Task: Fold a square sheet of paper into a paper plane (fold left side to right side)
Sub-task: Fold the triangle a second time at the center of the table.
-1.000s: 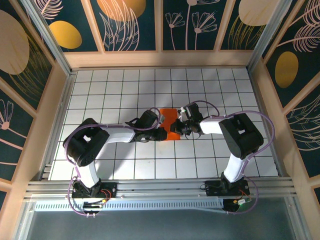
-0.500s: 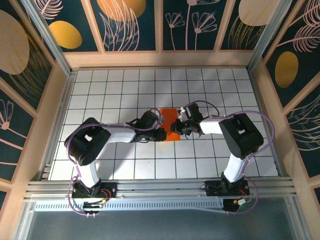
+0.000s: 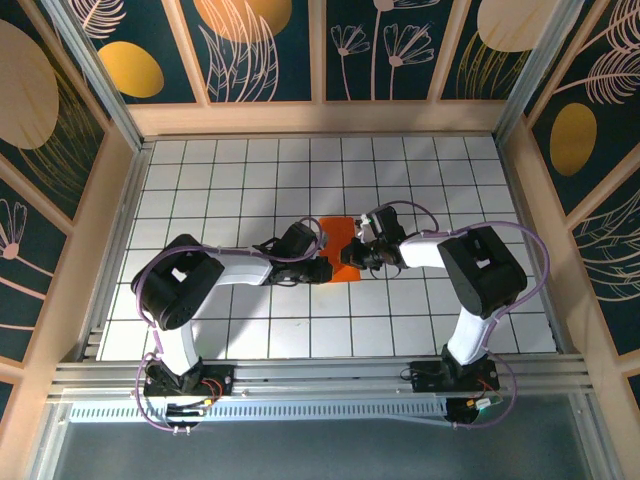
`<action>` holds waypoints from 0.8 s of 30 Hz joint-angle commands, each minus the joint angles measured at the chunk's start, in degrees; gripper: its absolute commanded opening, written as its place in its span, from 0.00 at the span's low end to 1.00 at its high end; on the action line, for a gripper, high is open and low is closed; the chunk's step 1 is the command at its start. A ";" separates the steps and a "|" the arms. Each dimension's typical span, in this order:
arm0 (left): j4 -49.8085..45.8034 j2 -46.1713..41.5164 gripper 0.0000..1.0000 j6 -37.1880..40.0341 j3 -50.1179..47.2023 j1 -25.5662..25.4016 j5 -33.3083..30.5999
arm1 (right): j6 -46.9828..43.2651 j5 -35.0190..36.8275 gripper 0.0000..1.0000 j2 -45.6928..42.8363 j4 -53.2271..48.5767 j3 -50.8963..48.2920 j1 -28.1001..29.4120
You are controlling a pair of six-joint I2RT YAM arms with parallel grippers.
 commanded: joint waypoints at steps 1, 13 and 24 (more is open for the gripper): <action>-0.95 1.40 0.08 0.54 -1.40 -0.09 -1.26 | -1.74 1.38 0.00 0.69 -3.59 1.04 0.21; -0.91 1.64 0.04 0.68 -2.44 -0.47 -2.15 | -0.82 -0.02 0.00 -4.80 1.74 -0.79 0.86; -2.77 1.99 0.02 1.10 -1.93 -0.73 -3.77 | 0.56 0.28 0.00 0.04 4.85 -0.31 3.44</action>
